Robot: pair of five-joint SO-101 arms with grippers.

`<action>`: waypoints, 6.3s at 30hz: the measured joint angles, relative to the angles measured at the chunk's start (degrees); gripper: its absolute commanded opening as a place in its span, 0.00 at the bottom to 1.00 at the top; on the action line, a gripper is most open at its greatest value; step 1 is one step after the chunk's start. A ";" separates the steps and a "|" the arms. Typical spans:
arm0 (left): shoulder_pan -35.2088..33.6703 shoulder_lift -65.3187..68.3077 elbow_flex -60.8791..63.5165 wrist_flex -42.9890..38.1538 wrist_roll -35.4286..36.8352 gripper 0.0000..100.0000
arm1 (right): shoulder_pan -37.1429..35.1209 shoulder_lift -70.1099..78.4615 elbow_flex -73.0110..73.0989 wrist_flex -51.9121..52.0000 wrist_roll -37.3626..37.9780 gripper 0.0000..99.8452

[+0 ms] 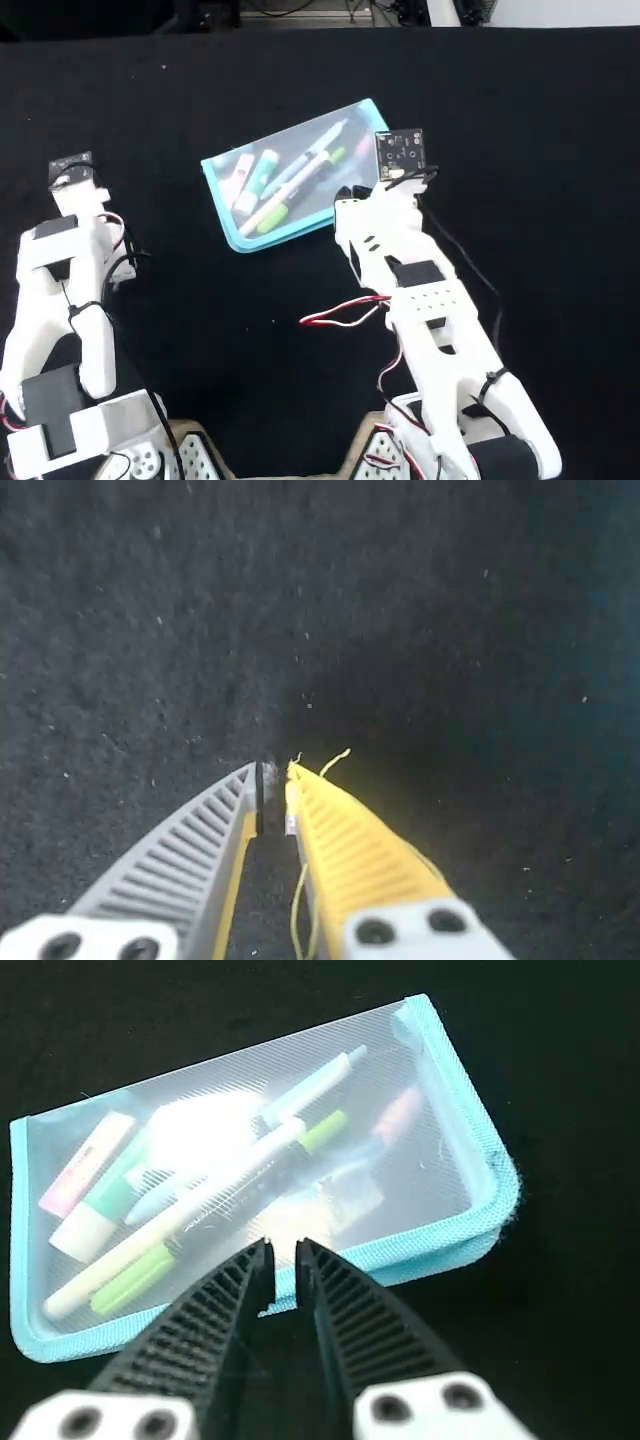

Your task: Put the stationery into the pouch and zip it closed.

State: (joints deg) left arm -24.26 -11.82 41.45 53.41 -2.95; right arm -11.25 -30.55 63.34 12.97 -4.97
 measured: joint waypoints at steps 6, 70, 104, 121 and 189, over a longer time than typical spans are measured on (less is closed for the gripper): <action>-0.09 0.00 3.52 -1.58 0.00 0.03 | 0.00 0.00 0.00 0.00 0.00 0.05; 0.70 -22.24 26.11 -13.19 4.57 0.03 | 3.08 -33.41 22.42 4.84 0.00 0.05; 0.70 -49.58 38.15 -12.22 4.57 0.03 | 3.78 -51.08 28.48 12.48 0.00 0.05; 0.70 -56.44 39.03 -8.88 4.57 0.03 | 3.78 -72.35 33.67 26.11 0.00 0.05; 7.82 -91.25 54.59 18.55 -8.00 0.03 | 10.37 -72.44 33.67 61.36 2.99 0.05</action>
State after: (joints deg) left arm -16.44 -103.08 96.04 71.96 -10.95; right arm -0.88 -102.99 97.01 74.33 -1.98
